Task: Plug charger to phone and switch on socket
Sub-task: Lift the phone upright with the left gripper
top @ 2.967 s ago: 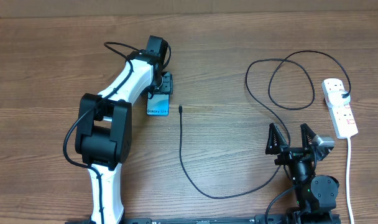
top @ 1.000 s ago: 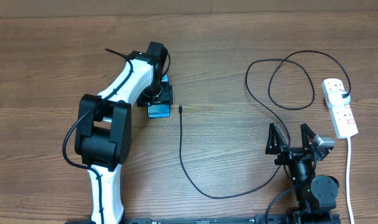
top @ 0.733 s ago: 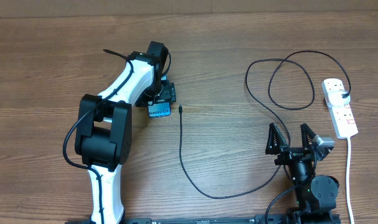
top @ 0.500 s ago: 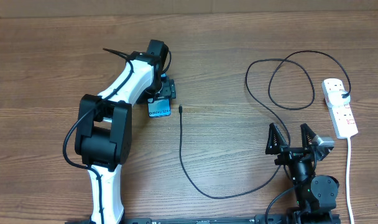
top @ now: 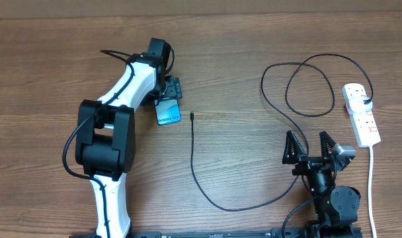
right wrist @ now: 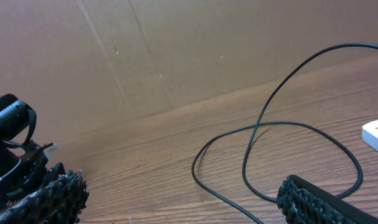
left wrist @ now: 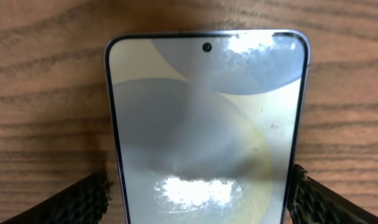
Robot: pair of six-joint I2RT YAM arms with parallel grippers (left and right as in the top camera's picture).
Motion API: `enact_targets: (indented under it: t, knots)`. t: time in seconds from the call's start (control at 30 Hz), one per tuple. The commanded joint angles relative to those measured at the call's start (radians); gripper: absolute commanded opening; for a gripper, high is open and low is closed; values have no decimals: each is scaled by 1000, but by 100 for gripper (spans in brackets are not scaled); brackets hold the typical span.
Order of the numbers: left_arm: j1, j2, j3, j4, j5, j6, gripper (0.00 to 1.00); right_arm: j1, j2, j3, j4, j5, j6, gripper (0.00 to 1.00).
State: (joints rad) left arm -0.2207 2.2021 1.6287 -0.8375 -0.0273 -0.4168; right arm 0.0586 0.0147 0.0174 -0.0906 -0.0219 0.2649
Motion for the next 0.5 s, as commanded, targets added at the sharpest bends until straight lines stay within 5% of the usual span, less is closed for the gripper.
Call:
enact_targets:
  t: [0.0, 0.47]
  knots:
    - [8, 67, -40, -39, 91, 43, 87, -4, -11, -10, 6, 2, -5, 100]
    - [8, 67, -40, -100, 132, 285, 78, -4, -11, -10, 6, 2, -5, 100]
